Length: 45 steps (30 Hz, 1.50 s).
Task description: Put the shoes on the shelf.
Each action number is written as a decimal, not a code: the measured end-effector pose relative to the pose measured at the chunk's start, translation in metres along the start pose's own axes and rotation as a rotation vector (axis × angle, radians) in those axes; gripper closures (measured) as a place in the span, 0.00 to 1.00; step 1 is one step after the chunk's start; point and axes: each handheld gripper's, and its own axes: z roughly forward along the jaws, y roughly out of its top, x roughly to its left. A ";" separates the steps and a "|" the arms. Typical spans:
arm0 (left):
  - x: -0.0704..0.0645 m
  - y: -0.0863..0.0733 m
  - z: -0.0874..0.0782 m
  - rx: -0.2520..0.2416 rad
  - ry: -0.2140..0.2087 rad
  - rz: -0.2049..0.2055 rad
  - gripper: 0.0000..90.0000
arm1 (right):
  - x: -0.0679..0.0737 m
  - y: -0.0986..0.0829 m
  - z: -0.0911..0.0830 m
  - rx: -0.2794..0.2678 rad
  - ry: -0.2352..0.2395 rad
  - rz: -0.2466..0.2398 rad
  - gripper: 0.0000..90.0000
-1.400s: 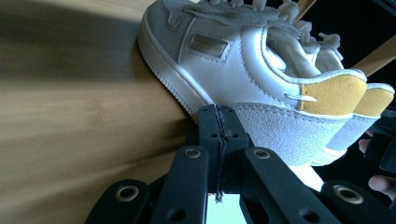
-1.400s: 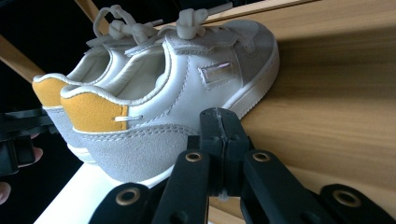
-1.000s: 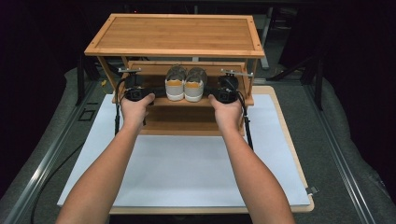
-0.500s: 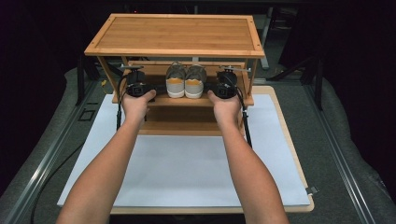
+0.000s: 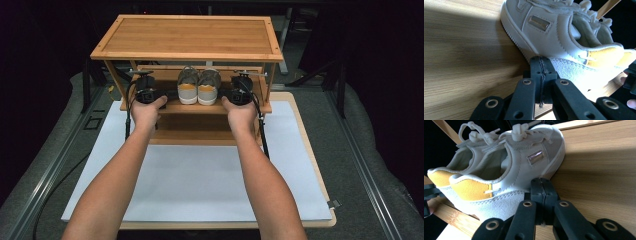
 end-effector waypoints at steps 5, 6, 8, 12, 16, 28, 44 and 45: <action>-0.001 0.000 -0.003 -0.006 0.011 -0.002 0.99 | -0.001 0.000 0.000 -0.001 -0.006 0.008 0.96; -0.001 0.001 -0.005 -0.011 0.012 0.002 0.99 | -0.001 0.000 0.000 -0.004 -0.005 0.011 0.96; 0.001 0.001 -0.009 -0.015 0.017 0.009 0.99 | -0.001 -0.001 -0.001 -0.008 -0.003 0.006 0.96; 0.004 -0.001 -0.014 -0.030 0.016 -0.005 0.99 | -0.003 -0.002 -0.005 -0.020 -0.004 0.005 0.96; 0.004 -0.003 -0.019 -0.031 0.009 0.000 0.99 | -0.003 -0.001 -0.010 -0.010 -0.027 0.003 0.95; -0.004 -0.006 -0.038 -0.031 -0.006 0.040 0.99 | 0.006 -0.002 -0.024 -0.034 0.013 -0.042 0.95; -0.026 -0.020 -0.079 -0.026 -0.052 0.127 0.99 | 0.029 -0.016 -0.074 0.025 0.088 -0.160 0.93; -0.026 -0.022 -0.082 -0.025 -0.054 0.130 0.99 | 0.030 -0.018 -0.077 0.036 0.097 -0.170 0.93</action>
